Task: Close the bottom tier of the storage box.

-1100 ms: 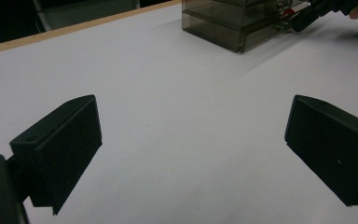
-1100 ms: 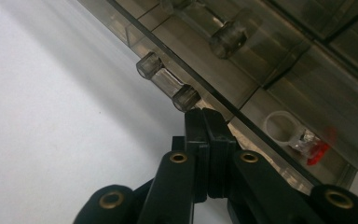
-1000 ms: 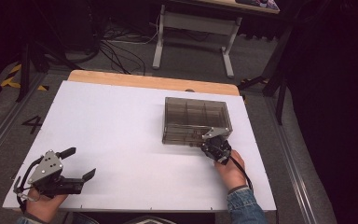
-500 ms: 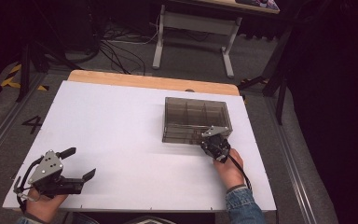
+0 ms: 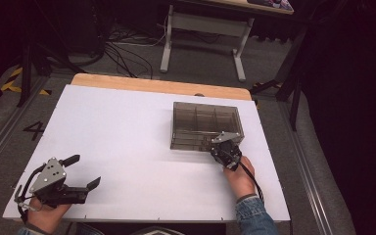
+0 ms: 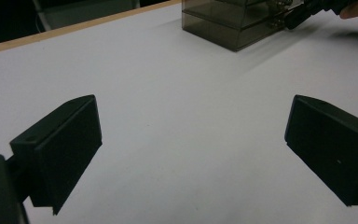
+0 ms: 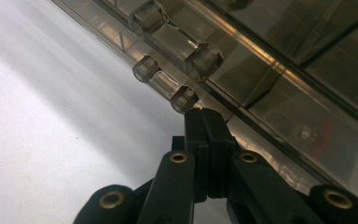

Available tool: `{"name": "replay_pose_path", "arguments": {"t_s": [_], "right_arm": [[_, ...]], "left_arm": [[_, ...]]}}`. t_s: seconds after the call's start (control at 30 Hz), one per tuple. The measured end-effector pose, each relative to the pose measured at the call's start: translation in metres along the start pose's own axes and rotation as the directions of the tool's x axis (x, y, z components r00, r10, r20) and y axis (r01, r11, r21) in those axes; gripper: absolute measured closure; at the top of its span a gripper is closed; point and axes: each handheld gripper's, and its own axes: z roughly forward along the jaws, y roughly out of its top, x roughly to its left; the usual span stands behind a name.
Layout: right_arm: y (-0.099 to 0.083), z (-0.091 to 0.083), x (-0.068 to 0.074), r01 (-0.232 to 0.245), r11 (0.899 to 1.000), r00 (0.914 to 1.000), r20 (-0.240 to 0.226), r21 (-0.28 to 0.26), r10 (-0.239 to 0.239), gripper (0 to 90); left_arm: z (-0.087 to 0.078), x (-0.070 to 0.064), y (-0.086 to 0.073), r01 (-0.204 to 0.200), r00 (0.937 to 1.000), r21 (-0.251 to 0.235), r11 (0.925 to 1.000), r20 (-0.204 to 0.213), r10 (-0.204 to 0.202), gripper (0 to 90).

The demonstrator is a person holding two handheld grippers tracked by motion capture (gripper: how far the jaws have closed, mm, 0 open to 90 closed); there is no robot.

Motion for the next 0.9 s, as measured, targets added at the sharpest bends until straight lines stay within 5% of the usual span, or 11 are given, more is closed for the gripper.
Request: {"name": "replay_pose_path", "arguments": {"t_s": [0.37, 0.6, 0.9], "right_arm": [[0.0, -0.007, 0.003, 0.029, 1.0, 0.9992, 0.027, 0.004, -0.029, 85.9], [0.0, -0.022, 0.006, 0.046, 0.999, 0.9987, 0.023, -0.029, -0.045, 82.6], [0.003, -0.041, 0.009, 0.019, 0.994, 0.9994, -0.026, -0.106, -0.022, 68.0]], "left_arm": [[0.0, 0.0, 0.0, 0.006, 1.0, -0.001, 1.0, 0.001, -0.006, 4.4], [-0.001, 0.0, 0.0, 0.008, 0.9999, 0.0, 1.0, 0.006, -0.008, 4.4], [-0.001, 0.0, -0.001, 0.011, 0.9999, 0.003, 0.9999, 0.006, -0.011, 4.4]]}}
